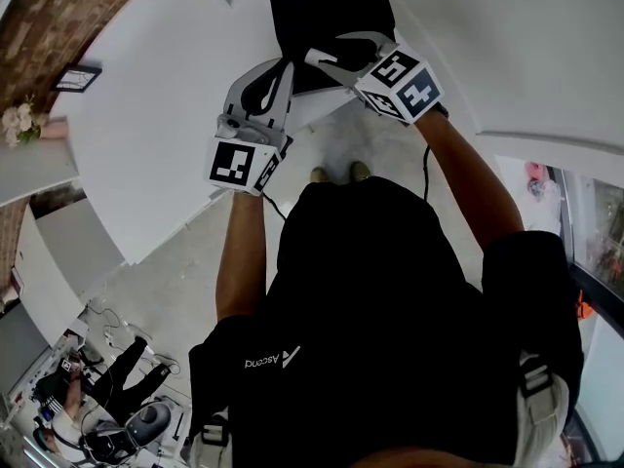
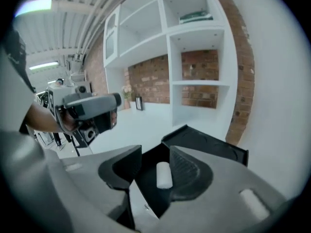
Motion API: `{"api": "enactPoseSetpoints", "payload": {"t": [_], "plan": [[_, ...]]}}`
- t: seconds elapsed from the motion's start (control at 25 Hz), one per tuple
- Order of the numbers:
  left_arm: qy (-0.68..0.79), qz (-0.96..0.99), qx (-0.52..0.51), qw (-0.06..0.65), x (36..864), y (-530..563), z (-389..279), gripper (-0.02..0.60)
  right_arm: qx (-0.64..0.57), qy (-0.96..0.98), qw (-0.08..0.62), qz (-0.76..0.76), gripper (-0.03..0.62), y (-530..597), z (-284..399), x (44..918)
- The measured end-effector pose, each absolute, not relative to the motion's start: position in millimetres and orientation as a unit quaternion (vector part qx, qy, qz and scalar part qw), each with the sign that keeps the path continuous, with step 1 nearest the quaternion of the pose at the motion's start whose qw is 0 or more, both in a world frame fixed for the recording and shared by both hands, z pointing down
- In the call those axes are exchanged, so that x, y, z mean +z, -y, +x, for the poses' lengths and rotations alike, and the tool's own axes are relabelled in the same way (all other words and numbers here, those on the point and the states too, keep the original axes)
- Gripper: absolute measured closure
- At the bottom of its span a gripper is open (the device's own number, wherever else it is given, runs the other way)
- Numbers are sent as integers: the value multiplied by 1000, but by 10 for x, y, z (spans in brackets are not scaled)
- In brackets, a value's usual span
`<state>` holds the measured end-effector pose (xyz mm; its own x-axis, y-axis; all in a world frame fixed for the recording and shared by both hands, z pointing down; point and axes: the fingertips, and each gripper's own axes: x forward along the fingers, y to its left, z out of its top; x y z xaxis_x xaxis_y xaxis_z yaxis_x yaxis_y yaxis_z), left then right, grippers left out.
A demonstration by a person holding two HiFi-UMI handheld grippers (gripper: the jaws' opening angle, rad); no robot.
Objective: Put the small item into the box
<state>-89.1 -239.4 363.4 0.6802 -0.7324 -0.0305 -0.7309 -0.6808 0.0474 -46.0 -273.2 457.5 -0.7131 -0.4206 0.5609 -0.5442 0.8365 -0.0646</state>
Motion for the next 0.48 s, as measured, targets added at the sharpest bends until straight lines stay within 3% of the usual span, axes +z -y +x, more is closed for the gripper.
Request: {"api": "enactPoseSetpoints", "payload": {"t": [0.24,0.48], "plan": [[398,917,-25,11,3525,2341,-729,583,63,947,137,285,581,2607,-320,3908],[391,920,-35,-7,3298,2276,-537,583,26,957,45,287,591,2478,-174,3457]]}}
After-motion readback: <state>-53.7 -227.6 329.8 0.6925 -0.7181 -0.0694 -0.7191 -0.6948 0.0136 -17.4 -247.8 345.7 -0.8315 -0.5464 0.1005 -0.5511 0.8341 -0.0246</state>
